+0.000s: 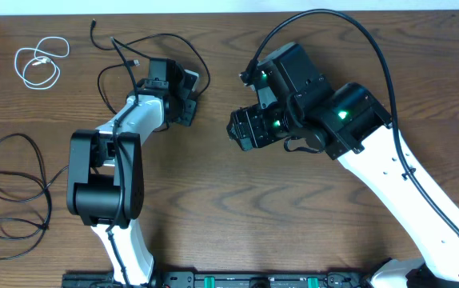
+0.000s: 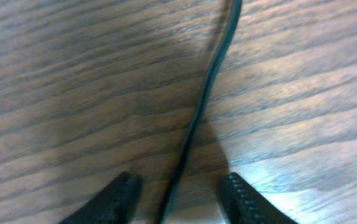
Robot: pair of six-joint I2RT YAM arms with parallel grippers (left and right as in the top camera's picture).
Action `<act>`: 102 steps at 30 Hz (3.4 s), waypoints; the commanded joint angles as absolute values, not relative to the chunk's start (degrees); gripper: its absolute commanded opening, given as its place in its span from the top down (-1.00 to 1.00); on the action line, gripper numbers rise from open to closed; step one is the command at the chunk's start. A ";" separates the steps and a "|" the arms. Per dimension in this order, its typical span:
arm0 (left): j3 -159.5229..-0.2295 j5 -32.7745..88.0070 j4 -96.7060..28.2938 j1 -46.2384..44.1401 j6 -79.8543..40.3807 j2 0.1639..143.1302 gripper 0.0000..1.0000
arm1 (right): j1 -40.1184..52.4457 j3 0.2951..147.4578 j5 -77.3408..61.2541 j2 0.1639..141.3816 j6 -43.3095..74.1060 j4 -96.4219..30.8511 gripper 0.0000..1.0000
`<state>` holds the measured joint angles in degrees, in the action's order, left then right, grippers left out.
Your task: Untangle cables
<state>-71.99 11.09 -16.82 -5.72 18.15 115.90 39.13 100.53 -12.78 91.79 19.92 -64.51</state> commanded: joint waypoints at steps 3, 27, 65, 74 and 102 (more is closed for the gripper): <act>-72.23 4.99 -17.06 -5.54 18.63 117.95 0.47 | 39.38 100.38 -12.36 92.05 19.66 -64.58 -0.52; -72.66 0.40 -13.23 0.10 18.48 112.03 0.24 | 39.38 100.38 -12.36 92.05 19.66 -65.25 -0.53; -72.64 28.99 -51.81 0.03 -8.05 52.69 -1.00 | 24.64 100.38 -3.33 63.88 17.12 -86.80 -0.99; -72.42 28.95 -63.75 0.03 -4.10 29.71 -1.00 | 24.64 97.86 4.56 50.17 18.41 -89.45 -0.99; -72.42 28.95 -70.50 0.03 -4.12 15.33 -1.00 | 24.64 79.29 6.07 38.41 20.12 -79.96 -0.98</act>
<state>-72.18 28.40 -70.52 -0.05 -4.62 15.38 24.93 79.37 4.99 38.50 19.33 -79.96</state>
